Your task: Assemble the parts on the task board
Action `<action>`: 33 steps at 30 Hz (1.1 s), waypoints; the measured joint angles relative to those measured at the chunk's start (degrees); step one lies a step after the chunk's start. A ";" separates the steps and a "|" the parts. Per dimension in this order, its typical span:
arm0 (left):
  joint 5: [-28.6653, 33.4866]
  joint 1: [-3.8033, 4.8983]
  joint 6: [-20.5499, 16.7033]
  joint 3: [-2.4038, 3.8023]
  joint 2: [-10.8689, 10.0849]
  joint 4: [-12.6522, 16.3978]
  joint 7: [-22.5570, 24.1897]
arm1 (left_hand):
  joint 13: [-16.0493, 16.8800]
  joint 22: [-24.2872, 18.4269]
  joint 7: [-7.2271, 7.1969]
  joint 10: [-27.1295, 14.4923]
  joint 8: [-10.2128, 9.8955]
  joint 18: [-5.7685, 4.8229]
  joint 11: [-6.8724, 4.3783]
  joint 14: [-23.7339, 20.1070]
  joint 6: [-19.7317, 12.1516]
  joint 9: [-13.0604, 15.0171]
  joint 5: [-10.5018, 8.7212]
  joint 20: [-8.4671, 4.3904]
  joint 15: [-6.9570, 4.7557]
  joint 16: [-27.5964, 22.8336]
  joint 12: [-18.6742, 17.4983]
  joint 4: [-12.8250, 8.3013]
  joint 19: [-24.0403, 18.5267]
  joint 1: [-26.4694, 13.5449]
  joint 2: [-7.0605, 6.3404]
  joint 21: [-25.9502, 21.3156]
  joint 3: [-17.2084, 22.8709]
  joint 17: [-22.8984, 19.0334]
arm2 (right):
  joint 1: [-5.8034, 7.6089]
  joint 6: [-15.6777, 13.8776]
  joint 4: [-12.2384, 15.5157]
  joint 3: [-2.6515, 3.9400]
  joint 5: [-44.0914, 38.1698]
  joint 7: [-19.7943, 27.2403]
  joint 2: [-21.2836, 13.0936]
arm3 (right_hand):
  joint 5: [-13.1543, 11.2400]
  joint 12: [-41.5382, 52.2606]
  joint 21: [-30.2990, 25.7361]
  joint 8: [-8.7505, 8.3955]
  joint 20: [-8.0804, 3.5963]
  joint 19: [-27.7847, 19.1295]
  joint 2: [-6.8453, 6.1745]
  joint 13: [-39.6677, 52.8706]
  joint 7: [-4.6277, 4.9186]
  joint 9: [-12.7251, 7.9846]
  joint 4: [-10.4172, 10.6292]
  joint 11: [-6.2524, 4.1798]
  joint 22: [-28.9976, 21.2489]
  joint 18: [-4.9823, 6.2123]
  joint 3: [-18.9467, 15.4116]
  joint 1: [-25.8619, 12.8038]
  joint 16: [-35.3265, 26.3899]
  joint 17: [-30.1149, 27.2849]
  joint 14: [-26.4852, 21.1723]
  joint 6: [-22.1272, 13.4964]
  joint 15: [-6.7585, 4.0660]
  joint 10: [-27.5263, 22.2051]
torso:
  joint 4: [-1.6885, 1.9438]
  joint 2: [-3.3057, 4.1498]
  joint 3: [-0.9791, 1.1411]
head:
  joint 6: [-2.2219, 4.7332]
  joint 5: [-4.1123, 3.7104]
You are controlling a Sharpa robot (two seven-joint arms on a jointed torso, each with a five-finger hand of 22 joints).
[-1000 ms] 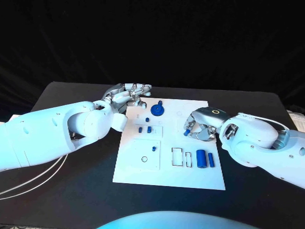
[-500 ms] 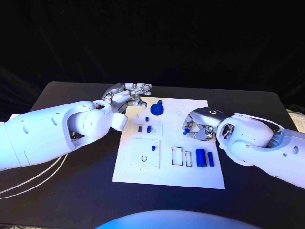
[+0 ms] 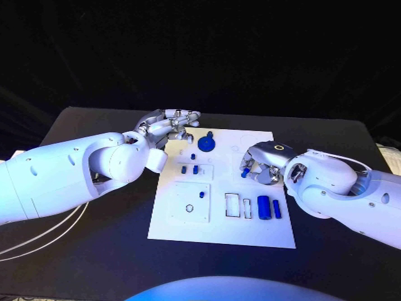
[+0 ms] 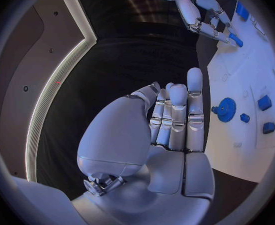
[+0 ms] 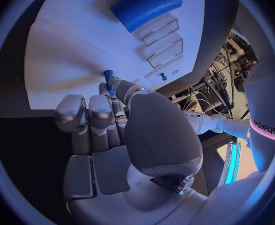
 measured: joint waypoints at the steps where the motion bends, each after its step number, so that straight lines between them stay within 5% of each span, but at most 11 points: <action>1: -0.01 0.00 0.02 0.00 0.00 0.00 -0.02 | 0.00 0.00 0.00 0.00 0.00 0.00 0.00 0.00 0.00 0.00 0.00 0.00 0.00 0.00 0.00 0.00 0.00 0.00 0.00 0.00 0.00 0.00 | -0.07 -0.45 0.03 -0.06 -0.02 0.00 -0.01 | 0.00 0.09 0.26 0.00 0.00 0.20 0.00 0.02 0.00 0.07 0.05 0.12 0.43 0.00 0.06 0.00 0.39 0.34 0.00 0.01 0.00 0.12 | -0.01 0.00 0.00 | 0.01 -0.01; 8: -0.09 0.00 0.16 0.00 0.00 -0.04 -0.12 | 0.00 0.00 0.00 -0.21 -0.01 0.00 0.21 -0.03 0.00 0.00 0.00 0.00 0.03 0.00 0.00 0.00 0.00 0.00 0.00 0.00 0.00 0.00 | -0.26 -5.89 0.88 -0.16 0.95 0.54 -0.57 | -0.13 0.22 0.66 -0.02 -0.21 0.40 0.02 0.43 0.10 0.15 0.31 0.73 1.20 0.00 0.44 -0.02 0.83 0.99 0.00 0.13 0.00 0.73 | -0.04 0.00 0.04 | 0.08 -0.07; 13: -0.13 0.00 0.21 0.00 0.00 -0.12 -0.13 | -0.06 -0.05 -0.20 -0.21 -0.01 0.01 0.21 -0.20 -0.20 0.00 0.00 0.00 0.20 0.00 0.00 0.00 0.00 0.00 0.00 0.00 0.00 0.00 | 0.23 -9.64 2.10 0.08 3.08 1.37 -1.30 | 0.07 -0.40 0.65 -0.03 -0.21 0.40 0.04 0.48 0.11 0.36 0.92 0.55 1.19 0.00 -0.01 -1.18 0.85 0.98 0.00 0.12 0.00 0.56 | -0.01 0.00 0.07 | 0.17 -0.18; 14: -0.14 0.00 0.21 0.00 0.00 -0.14 -0.13 | -0.06 -0.05 -0.20 -0.21 -0.01 0.00 0.21 -0.20 -0.20 0.00 0.00 0.00 0.20 0.00 0.00 0.00 0.00 0.00 0.00 -0.11 0.00 -0.08 | 0.40 -9.94 2.36 0.12 3.61 1.46 -1.51 | 0.16 -0.56 0.66 -0.03 -0.21 0.40 -0.11 0.50 0.11 0.34 1.29 -0.18 1.11 0.00 -0.39 -2.18 1.04 0.94 0.00 0.12 0.00 1.30 | 0.02 0.00 0.04 | 0.18 -0.21; 17: -0.16 0.00 0.22 0.00 -0.02 -0.18 -0.13 | -0.05 -0.10 -0.09 -0.42 0.23 0.00 0.00 -0.20 -0.31 -0.04 0.00 0.00 0.20 0.00 0.00 0.16 0.00 -0.22 -0.22 -0.23 -0.16 -0.15 | 0.95 -10.21 3.34 0.22 5.63 1.61 -2.36 | 0.29 -1.19 0.65 -0.03 -0.03 0.21 -0.46 0.50 0.31 0.28 2.10 -0.95 0.60 0.00 -0.72 -3.55 1.04 0.53 0.00 -0.38 0.00 1.55 | 0.04 0.00 0.01 | 0.19 -0.24; 23: -0.20 0.00 0.23 0.00 -0.06 -0.27 -0.13 | -0.11 -0.12 0.00 -0.42 0.23 0.00 0.00 -0.20 -0.41 -0.06 0.00 0.21 0.20 0.00 0.00 0.18 -0.21 -0.46 -0.46 -0.23 -0.17 -0.18 | 1.43 -9.38 5.64 0.27 9.02 1.63 -3.20 | 0.50 -1.34 0.65 -0.36 0.02 0.17 -0.74 0.25 0.27 0.28 2.38 -0.81 0.51 0.00 -0.84 -4.30 1.04 0.44 0.00 -0.53 0.01 1.21 | -0.04 0.00 0.01 | 0.14 0.06; 33: -0.25 0.00 0.26 0.00 0.35 -0.45 -0.13 | -0.11 -0.11 0.00 -0.42 0.23 0.00 0.00 -0.20 -0.41 -0.06 0.00 0.21 0.20 0.00 0.00 0.17 -0.21 -0.45 -0.46 -0.23 -0.17 -0.18 | 1.05 -8.09 7.98 0.29 11.42 2.17 1.51 | 0.50 -1.34 0.65 -0.47 0.02 0.17 -0.73 0.25 0.27 0.19 2.38 -0.81 0.60 0.00 -0.84 -4.30 1.04 0.69 0.00 -0.55 0.01 1.21 | 0.03 -0.02 0.00 | 0.26 0.74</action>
